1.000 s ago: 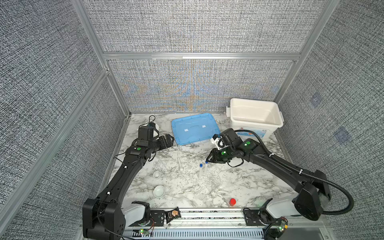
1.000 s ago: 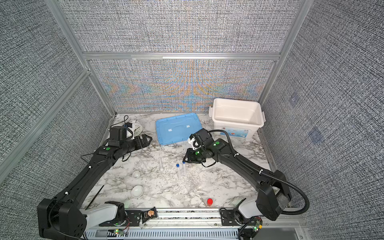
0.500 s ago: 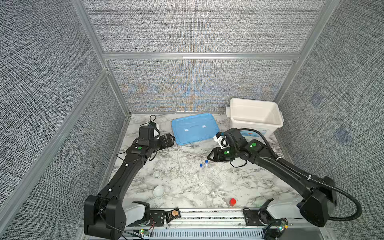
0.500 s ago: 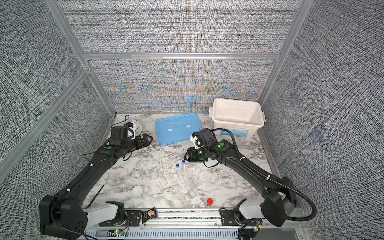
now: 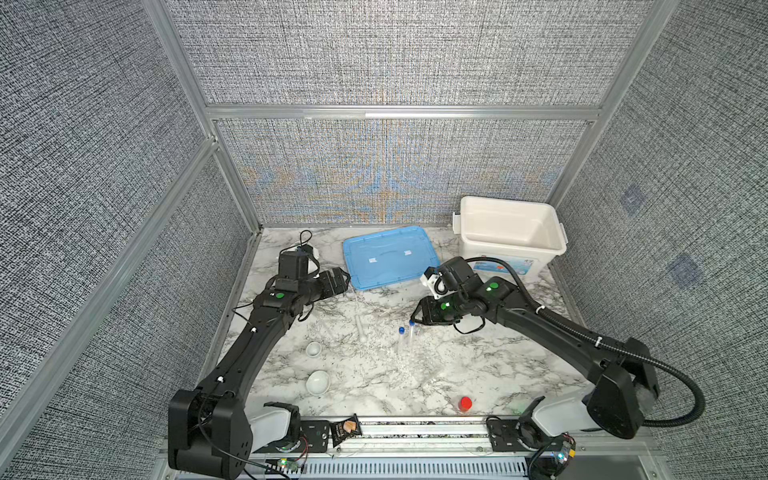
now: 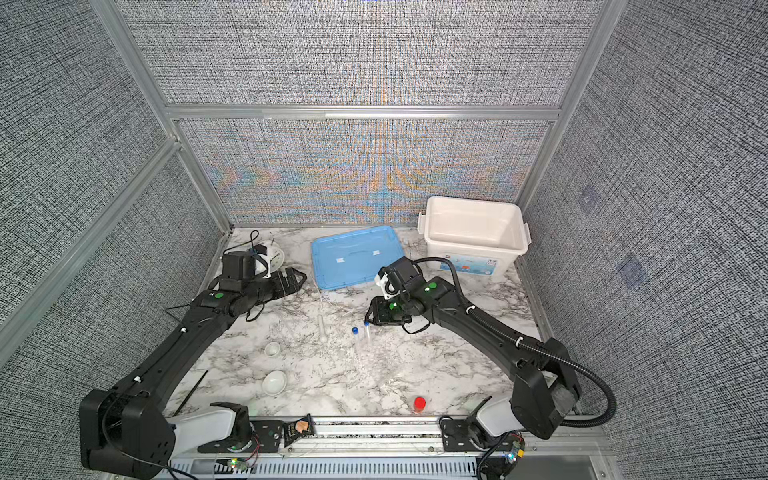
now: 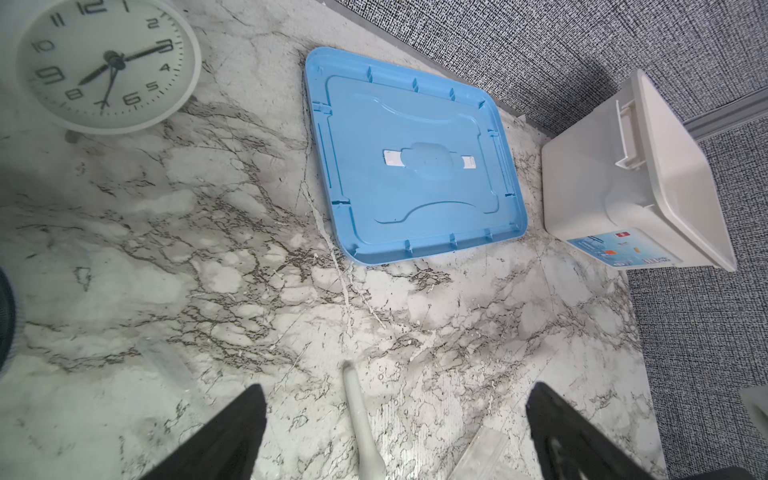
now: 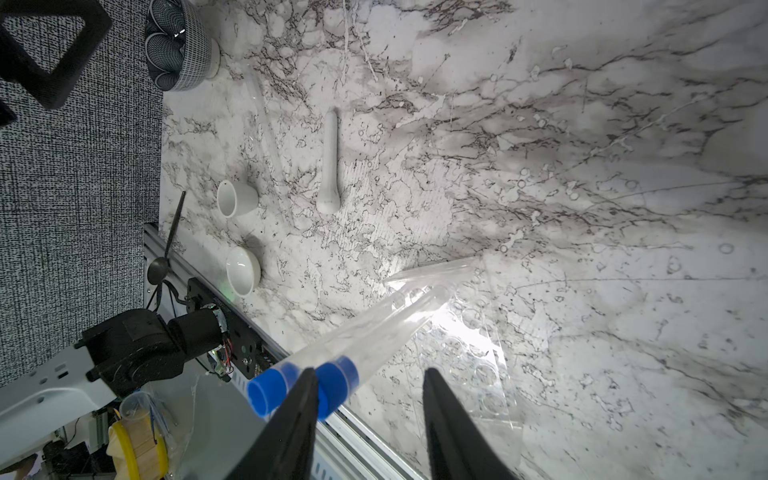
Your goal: Organize the chemistry lab equipment
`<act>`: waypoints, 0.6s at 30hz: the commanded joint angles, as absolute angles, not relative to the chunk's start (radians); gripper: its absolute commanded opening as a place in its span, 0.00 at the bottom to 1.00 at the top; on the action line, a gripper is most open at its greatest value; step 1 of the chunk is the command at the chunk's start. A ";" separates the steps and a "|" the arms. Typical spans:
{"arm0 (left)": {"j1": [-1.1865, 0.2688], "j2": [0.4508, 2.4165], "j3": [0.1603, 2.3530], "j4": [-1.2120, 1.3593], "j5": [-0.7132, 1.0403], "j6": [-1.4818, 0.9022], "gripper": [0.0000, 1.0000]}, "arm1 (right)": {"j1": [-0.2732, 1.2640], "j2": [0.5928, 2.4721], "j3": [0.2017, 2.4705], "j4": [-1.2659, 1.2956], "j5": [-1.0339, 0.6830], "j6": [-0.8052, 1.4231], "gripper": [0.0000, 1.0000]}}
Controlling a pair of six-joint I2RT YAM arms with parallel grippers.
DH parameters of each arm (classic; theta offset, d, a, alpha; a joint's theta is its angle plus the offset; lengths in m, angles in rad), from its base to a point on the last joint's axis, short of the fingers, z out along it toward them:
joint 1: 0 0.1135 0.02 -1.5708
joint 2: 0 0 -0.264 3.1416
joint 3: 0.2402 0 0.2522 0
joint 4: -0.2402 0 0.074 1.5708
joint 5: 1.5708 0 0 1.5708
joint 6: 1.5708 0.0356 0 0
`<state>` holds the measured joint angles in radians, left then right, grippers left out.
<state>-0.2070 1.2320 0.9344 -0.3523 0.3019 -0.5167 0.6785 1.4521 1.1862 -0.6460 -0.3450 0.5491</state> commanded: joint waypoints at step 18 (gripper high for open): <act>-0.207 1.235 0.959 -0.341 0.313 -0.528 0.98 | 0.676 1.404 1.212 -0.687 -0.293 0.532 0.44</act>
<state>-0.2070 1.2407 0.9535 -0.3496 0.3058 -0.5278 0.6754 1.4162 1.2156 -0.6842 -0.2958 0.5278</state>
